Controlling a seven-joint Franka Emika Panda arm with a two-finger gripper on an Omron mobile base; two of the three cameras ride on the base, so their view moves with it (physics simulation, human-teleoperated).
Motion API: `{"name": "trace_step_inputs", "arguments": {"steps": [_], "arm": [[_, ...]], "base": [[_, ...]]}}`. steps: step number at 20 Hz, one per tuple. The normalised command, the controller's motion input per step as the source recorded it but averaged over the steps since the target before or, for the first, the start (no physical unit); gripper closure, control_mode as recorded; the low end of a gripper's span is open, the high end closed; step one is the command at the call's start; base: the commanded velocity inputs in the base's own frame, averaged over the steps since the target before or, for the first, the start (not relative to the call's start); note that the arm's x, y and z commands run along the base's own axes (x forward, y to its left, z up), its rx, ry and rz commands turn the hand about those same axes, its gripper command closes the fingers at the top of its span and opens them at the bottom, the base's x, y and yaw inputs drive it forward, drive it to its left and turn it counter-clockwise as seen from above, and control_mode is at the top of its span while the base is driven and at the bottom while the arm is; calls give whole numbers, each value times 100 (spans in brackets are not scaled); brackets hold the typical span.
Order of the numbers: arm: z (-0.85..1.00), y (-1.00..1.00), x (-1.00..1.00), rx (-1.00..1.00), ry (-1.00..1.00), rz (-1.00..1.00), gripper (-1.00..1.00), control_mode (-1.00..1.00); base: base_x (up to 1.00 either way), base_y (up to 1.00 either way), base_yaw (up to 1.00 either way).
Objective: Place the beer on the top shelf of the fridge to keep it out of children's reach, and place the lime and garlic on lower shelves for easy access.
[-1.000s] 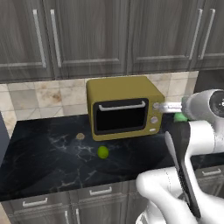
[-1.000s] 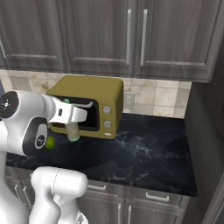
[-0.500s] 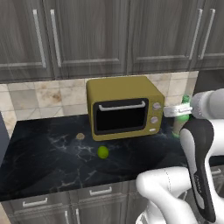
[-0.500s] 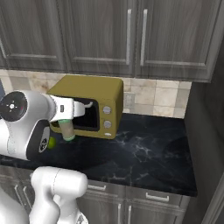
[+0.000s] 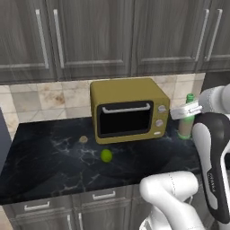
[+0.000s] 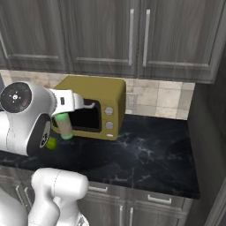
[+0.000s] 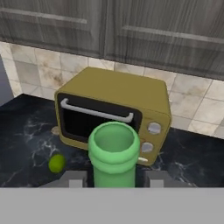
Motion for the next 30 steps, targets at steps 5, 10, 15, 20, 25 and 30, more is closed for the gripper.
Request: {"name": "trace_step_inputs", "arguments": {"steps": [5,10,15,20,25,30], "arm": [[0,0,0,0,0,0,100,100],[0,0,0,0,0,0,100,100],[0,0,0,0,0,0,100,100],[0,0,0,0,0,0,100,100],[0,0,0,0,0,0,100,100],[0,0,0,0,0,0,100,100]], "base": [[-44,0,5],[-60,-7,1],[-55,-23,0],[-51,-27,0],[-38,-41,-2],[-35,-49,-6]]}}
